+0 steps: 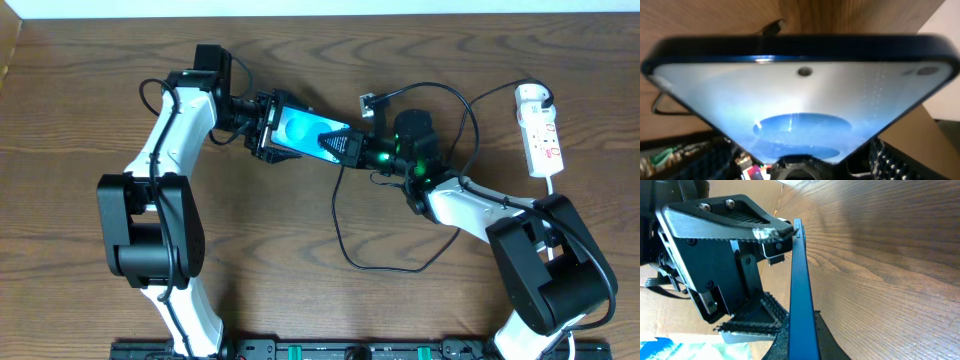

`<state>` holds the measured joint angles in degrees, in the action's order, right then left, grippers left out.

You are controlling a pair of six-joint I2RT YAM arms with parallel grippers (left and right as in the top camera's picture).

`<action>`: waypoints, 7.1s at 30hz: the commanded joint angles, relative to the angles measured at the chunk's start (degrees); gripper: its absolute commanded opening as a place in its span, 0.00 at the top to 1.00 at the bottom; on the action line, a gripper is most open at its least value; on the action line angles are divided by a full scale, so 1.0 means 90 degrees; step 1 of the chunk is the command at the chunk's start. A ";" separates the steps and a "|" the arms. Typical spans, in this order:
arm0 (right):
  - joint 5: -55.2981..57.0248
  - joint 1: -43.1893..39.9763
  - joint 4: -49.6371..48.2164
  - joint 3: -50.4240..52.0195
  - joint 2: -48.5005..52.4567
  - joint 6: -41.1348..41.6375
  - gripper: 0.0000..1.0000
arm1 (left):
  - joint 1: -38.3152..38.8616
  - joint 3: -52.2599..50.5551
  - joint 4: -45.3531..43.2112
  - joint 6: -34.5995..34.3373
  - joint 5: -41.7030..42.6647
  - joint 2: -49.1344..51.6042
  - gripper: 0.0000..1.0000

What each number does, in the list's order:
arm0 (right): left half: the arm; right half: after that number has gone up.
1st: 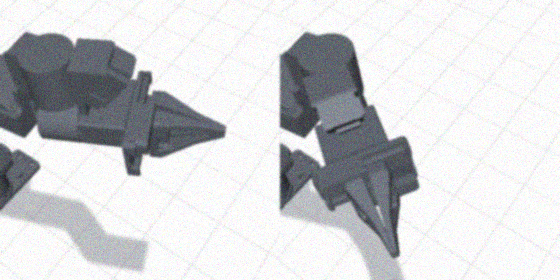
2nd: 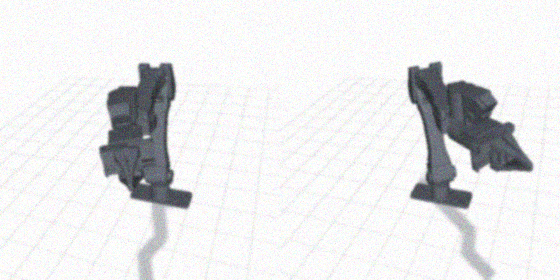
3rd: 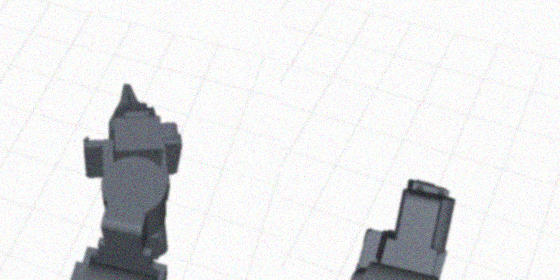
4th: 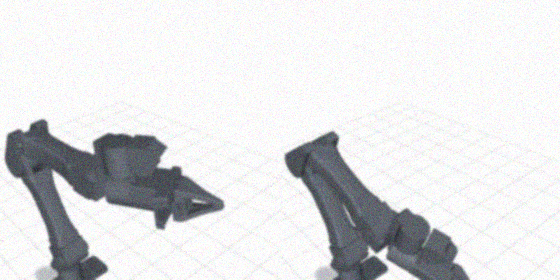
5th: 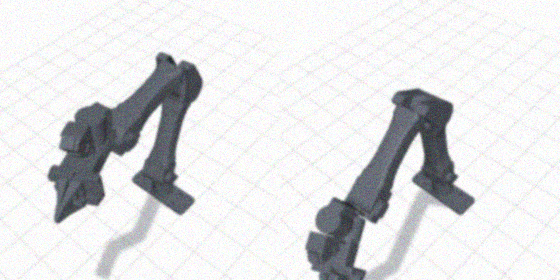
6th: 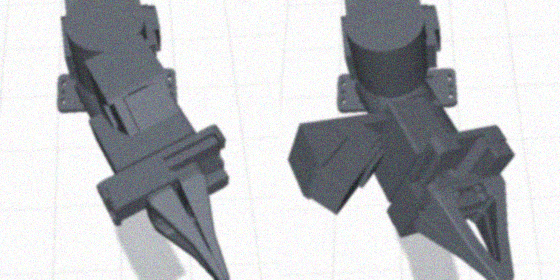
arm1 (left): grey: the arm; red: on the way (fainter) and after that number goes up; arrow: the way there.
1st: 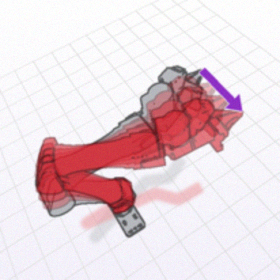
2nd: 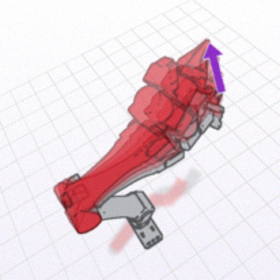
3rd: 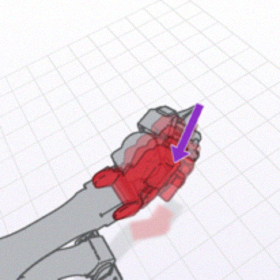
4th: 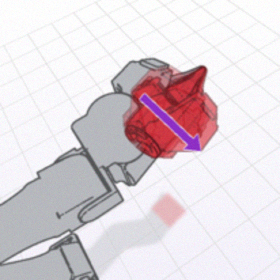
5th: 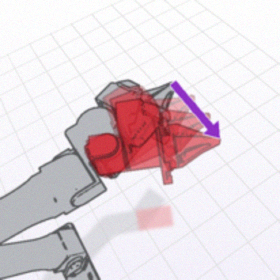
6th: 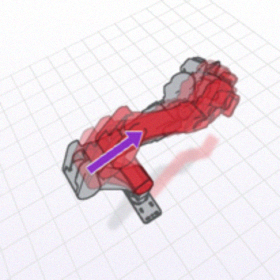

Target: Plug charger to phone and switch on socket

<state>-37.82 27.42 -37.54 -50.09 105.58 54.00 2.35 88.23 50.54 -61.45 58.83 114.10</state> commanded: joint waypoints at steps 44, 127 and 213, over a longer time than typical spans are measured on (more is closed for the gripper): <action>0.0168 -0.0750 -0.2169 -0.0058 0.0007 0.4612 0.99 | -0.0170 0.0141 -0.3262 0.2875 0.2081 -0.0095 0.11; 0.2710 0.0049 -0.2205 -0.0194 0.0007 0.6810 0.99 | 0.0612 0.0141 -0.5362 -0.0425 -0.0087 -0.0095 0.66; 0.3211 -0.0100 0.9180 -0.4765 0.0007 -0.2931 0.01 | -0.1474 0.0141 -0.5343 0.0925 0.3317 -0.0095 0.93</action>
<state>-15.31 25.52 42.81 -90.02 105.80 32.64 -11.03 88.27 2.72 -53.93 86.32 114.10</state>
